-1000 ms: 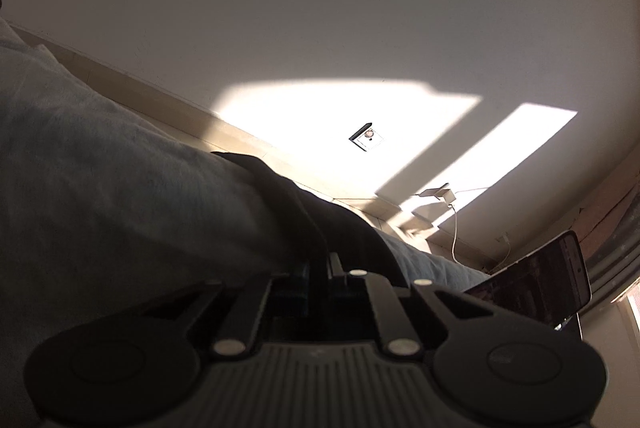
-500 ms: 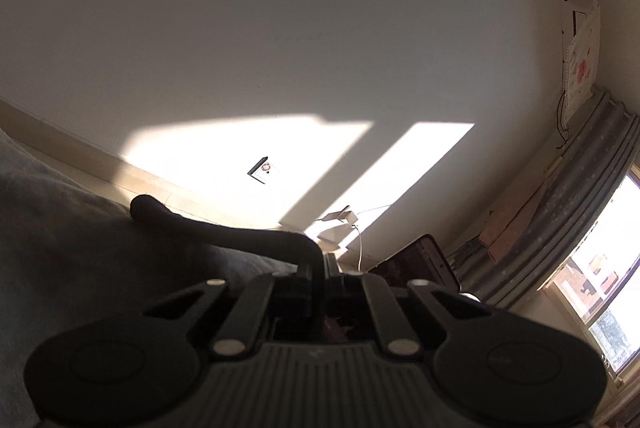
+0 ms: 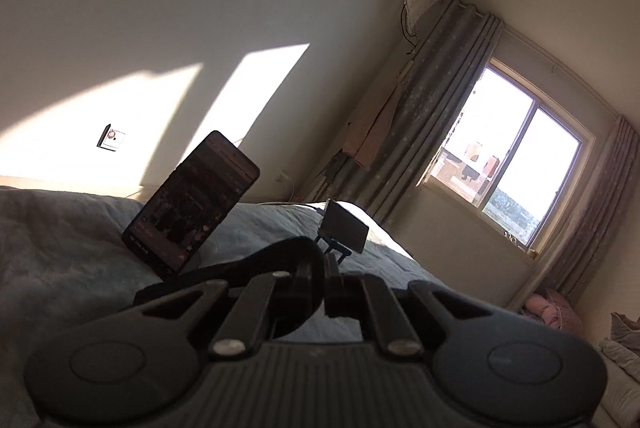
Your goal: Fold clothes
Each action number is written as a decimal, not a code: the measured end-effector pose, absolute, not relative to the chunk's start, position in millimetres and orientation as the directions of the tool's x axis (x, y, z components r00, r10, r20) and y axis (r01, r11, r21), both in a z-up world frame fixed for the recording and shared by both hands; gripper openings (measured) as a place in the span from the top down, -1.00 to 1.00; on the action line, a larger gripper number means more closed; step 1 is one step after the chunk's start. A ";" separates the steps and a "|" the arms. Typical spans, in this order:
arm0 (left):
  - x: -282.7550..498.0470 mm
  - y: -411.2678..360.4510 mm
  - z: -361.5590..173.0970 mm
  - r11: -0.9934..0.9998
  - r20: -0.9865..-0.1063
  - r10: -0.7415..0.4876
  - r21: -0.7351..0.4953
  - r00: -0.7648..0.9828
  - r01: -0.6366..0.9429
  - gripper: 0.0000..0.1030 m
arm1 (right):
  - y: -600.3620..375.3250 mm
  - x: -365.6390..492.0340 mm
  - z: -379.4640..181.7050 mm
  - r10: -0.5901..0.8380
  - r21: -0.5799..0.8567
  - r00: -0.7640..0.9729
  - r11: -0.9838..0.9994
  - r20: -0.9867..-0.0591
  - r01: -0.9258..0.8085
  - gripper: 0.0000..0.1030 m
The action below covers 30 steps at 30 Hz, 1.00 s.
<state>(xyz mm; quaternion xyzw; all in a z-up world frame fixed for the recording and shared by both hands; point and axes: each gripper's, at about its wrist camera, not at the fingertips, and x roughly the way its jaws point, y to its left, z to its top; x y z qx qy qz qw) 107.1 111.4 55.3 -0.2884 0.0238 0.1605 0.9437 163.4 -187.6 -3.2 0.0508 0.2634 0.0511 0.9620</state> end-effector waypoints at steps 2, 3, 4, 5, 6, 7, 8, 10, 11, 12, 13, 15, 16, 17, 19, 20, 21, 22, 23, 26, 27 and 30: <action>115.3 99.9 53.0 0.818 -0.150 0.213 -0.513 0.966 -0.260 0.91 | -188.6 164.0 -3.1 0.127 0.135 0.855 0.989 -0.503 -0.068 -0.89; 119.2 94.2 50.8 0.835 -0.158 0.171 -0.501 0.972 -0.228 0.91 | -189.6 163.6 -2.7 0.131 0.143 0.856 0.987 -0.500 -0.067 -0.89; 126.0 89.1 50.3 0.853 -0.168 0.129 -0.485 0.977 -0.196 0.91 | -190.6 163.2 -2.4 0.134 0.151 0.857 0.986 -0.497 -0.066 -0.89; 128.1 82.5 47.6 0.866 -0.172 0.095 -0.471 0.981 -0.167 0.91 | -191.5 162.8 -2.1 0.138 0.160 0.858 0.985 -0.495 -0.066 -0.89; 130.0 75.7 44.8 0.879 -0.176 0.062 -0.457 0.982 -0.137 0.91 | -192.5 162.4 -1.7 0.141 0.168 0.859 0.984 -0.492 -0.065 -0.89; 133.2 67.0 42.0 0.898 -0.179 0.011 -0.430 0.984 -0.088 0.91 | -193.5 162.0 -1.4 0.145 0.176 0.860 0.982 -0.489 -0.065 -0.89; 132.9 59.2 39.2 0.909 -0.184 -0.020 -0.414 0.983 -0.059 0.91 | -194.8 161.8 -1.1 0.149 0.187 0.861 0.980 -0.487 -0.064 -0.89; 140.3 45.1 34.1 0.930 -0.223 -0.113 -0.366 0.968 0.024 0.91 | -198.1 162.2 -0.7 0.155 0.212 0.860 0.976 -0.486 -0.056 -0.89; 144.1 35.4 29.8 0.937 -0.253 -0.155 -0.343 0.955 0.062 0.91 | -199.6 162.4 -0.4 0.156 0.222 0.860 0.974 -0.485 -0.051 -0.89; 147.8 25.6 25.4 0.942 -0.284 -0.196 -0.320 0.939 0.100 0.91 | -201.1 162.6 -0.1 0.158 0.233 0.860 0.971 -0.485 -0.047 -0.89; 151.1 20.0 21.2 0.946 -0.313 -0.211 -0.302 0.926 0.114 0.91 | -202.5 162.8 0.1 0.158 0.241 0.860 0.970 -0.484 -0.042 -0.89; 157.6 9.3 12.8 0.953 -0.372 -0.236 -0.268 0.897 0.140 0.91 | -204.6 163.0 0.0 0.156 0.252 0.860 0.967 -0.485 -0.033 -0.89; 160.3 6.1 9.2 0.955 -0.402 -0.244 -0.260 0.882 0.145 0.91 | -205.5 163.2 -0.1 0.155 0.257 0.860 0.966 -0.487 -0.029 -0.89; 163.1 3.1 5.6 0.956 -0.432 -0.251 -0.254 0.866 0.150 0.91 | -206.1 163.2 -0.2 0.154 0.259 0.859 0.965 -0.488 -0.025 -0.89; 169.7 -0.3 -3.9 0.954 -0.502 -0.267 -0.255 0.823 0.154 0.89 | -207.2 163.4 -0.7 0.152 0.264 0.857 0.964 -0.493 -0.019 -0.89; 173.7 -0.6 -9.8 0.952 -0.542 -0.277 -0.264 0.793 0.152 0.89 | -207.6 163.5 -1.0 0.151 0.265 0.855 0.964 -0.496 -0.017 -0.89; 175.3 0.8 -14.0 0.949 -0.556 -0.286 -0.278 0.781 0.149 0.88 | -207.7 163.6 -1.3 0.151 0.266 0.853 0.964 -0.499 -0.016 -0.89; 176.7 2.4 -18.2 0.945 -0.568 -0.295 -0.292 0.768 0.146 0.87 | -207.8 163.8 -1.7 0.151 0.266 0.852 0.964 -0.502 -0.014 -0.89; 175.2 4.1 -16.3 0.939 -0.571 -0.311 -0.308 0.759 0.153 0.82 | -208.0 164.1 -2.1 0.150 0.267 0.851 0.964 -0.504 -0.012 -0.89; 170.5 10.0 -8.8 0.915 -0.574 -0.369 -0.361 0.731 0.178 0.39 | -208.4 165.1 -2.8 0.149 0.268 0.848 0.963 -0.508 -0.008 -0.89; 168.2 14.2 -2.8 0.896 -0.564 -0.410 -0.394 0.716 0.203 0.12 | -208.3 164.9 -2.8 0.150 0.269 0.848 0.963 -0.508 -0.009 -0.89; 158.8 32.6 16.4 0.877 -0.517 -0.432 -0.430 0.739 0.212 -0.04 | -207.7 164.4 -2.6 0.152 0.269 0.849 0.963 -0.506 -0.013 -0.89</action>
